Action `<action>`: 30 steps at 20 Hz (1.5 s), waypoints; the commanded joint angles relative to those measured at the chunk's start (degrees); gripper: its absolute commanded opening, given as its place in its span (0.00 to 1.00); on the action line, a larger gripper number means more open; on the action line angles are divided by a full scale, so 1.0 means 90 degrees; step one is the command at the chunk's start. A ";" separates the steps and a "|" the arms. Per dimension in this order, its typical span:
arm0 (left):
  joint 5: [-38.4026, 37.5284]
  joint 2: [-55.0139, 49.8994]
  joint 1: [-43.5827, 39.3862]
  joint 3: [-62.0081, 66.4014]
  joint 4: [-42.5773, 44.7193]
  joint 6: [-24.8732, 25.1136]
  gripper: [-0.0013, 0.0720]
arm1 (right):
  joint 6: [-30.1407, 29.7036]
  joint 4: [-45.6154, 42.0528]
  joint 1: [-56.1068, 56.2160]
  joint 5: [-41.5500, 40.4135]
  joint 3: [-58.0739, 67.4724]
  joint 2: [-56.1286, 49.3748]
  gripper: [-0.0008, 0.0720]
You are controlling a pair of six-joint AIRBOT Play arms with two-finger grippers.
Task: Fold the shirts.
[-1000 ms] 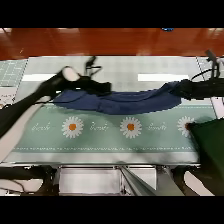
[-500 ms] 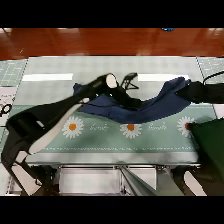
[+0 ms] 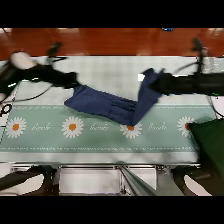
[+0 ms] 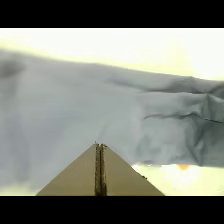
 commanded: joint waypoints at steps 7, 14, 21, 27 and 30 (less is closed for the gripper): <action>-0.0126 0.3483 0.1608 -0.2176 -0.0046 0.0134 0.04 | -0.0129 0.1503 0.2489 -0.1610 0.3111 -0.4588 0.04; -0.0044 0.3254 0.1469 -0.2567 -0.0588 0.0141 0.04 | -0.0194 0.2057 0.2975 -0.1489 0.4741 -0.6232 0.58; 0.0469 0.2982 0.1506 -0.2584 -0.0738 0.0306 0.04 | -0.0209 0.0981 0.1362 0.1749 0.4821 -0.4981 0.57; 0.0243 0.2963 0.1443 -0.2696 -0.0738 0.0308 0.04 | 0.2174 -0.5986 0.0257 0.2397 0.2535 -0.1739 0.57; 0.0160 0.2963 0.1443 -0.2807 -0.0738 0.0308 0.04 | 0.3320 -0.5714 0.0175 0.0299 -0.0425 -0.0134 0.57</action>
